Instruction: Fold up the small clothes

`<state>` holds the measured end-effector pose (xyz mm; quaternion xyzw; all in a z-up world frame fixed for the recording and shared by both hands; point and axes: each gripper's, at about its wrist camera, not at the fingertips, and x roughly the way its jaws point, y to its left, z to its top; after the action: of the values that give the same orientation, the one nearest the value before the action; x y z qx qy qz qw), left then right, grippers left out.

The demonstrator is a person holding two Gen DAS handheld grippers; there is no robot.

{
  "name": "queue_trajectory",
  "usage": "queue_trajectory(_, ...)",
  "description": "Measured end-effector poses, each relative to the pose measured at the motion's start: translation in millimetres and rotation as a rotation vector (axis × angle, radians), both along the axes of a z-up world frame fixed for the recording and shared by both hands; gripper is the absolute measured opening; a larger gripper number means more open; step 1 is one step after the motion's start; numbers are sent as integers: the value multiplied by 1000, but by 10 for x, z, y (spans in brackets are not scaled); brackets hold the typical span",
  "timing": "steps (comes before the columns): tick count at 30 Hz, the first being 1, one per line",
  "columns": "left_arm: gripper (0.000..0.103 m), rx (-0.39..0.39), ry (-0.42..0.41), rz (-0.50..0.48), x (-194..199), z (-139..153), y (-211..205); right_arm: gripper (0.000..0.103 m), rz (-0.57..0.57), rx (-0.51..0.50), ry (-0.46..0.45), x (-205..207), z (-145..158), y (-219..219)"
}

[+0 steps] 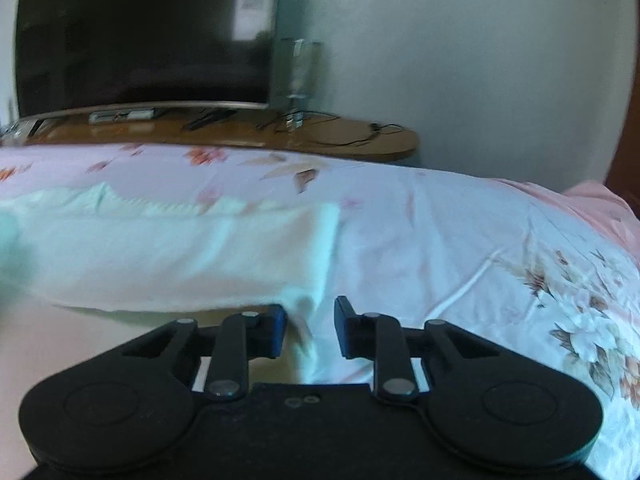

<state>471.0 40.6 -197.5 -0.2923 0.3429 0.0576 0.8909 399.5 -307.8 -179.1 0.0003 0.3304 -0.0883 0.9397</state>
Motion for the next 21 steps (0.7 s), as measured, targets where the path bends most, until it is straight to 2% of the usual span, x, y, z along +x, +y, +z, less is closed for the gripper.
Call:
queue_trajectory(1,5,-2,14,-4,-17,-34,-5,9,-35,44,10,-25,-18,-87)
queue_trajectory(4,5,3,51,-11,-52,-172,-18,8,-133,188,43,-110,-135,-350)
queue_trajectory(5,5,6,50,-12,-88,-203,-26,8,-136,195,42,-121,-151,-358)
queue_trajectory(7,5,15,52,-22,-101,-192,-25,8,-107,148,57,-109,-145,-284)
queue_trajectory(10,5,22,54,-28,-95,-128,-8,12,-83,130,50,-189,-50,-262)
queue_trajectory(13,5,55,68,-48,-53,-138,-45,24,-9,77,38,-228,15,-131)
queue_trajectory(14,5,52,69,-41,-48,-136,-35,23,21,43,36,-188,9,-67)
queue_trajectory(15,5,48,71,-30,-44,-140,-11,18,35,37,37,-163,7,-47)
queue_trajectory(16,5,43,75,-28,-46,-138,13,7,23,49,44,-143,-2,-66)
queue_trajectory(17,5,40,77,-35,-61,-131,35,5,-10,77,56,-137,-24,-124)
queue_trajectory(19,5,69,76,-54,-113,-97,47,4,-59,119,98,-167,-102,-259)
queue_trajectory(21,5,85,78,-68,-188,-51,88,4,-49,114,112,-221,-95,-287)
